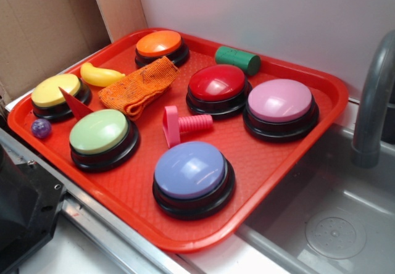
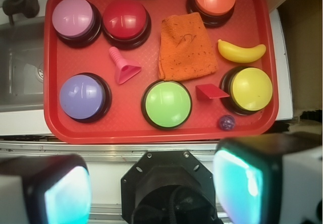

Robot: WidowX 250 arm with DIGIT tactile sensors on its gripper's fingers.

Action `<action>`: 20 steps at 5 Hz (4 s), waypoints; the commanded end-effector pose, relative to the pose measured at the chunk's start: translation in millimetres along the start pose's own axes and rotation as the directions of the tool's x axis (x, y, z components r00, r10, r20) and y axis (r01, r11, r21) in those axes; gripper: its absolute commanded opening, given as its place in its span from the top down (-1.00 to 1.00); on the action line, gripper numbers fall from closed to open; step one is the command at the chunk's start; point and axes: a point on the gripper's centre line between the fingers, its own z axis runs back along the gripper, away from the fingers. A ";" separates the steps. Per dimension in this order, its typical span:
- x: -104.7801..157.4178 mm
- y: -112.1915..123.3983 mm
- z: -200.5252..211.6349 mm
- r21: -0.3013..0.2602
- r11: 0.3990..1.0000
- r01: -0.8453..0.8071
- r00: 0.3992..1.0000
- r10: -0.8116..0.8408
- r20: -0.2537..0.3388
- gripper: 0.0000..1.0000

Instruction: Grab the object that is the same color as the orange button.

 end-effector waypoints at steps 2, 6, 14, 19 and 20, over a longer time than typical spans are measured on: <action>29.4 11.9 -12.6 -0.019 1.000 -0.022 0.999 0.023 0.041 -1.00; 98.3 83.3 -137.2 -0.001 0.999 -0.048 0.998 0.048 0.039 -1.00; 103.6 71.3 -210.8 0.027 0.997 -0.070 0.998 0.069 0.005 1.00; 119.9 70.0 -113.8 0.119 0.980 -0.159 0.987 0.155 0.038 1.00; 117.0 55.6 -77.0 0.096 0.974 -0.205 0.979 0.203 0.037 1.00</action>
